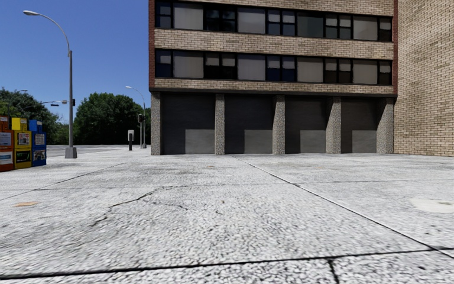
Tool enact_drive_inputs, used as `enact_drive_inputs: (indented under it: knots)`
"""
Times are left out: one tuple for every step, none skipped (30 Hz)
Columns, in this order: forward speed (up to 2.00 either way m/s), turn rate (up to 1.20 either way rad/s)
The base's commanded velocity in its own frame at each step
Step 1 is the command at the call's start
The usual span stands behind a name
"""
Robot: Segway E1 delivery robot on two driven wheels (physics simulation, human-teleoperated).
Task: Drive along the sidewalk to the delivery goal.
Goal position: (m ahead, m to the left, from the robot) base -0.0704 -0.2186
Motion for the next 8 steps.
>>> enact_drive_inputs:
  knots:
    - [0.0, 0.0]
    - [0.0, 0.0]
    - [0.0, 0.0]
    - [0.0, 0.0]
    - [0.0, 0.0]
    - [0.0, 0.0]
    - [0.0, 0.0]
    - [0.0, 0.0]
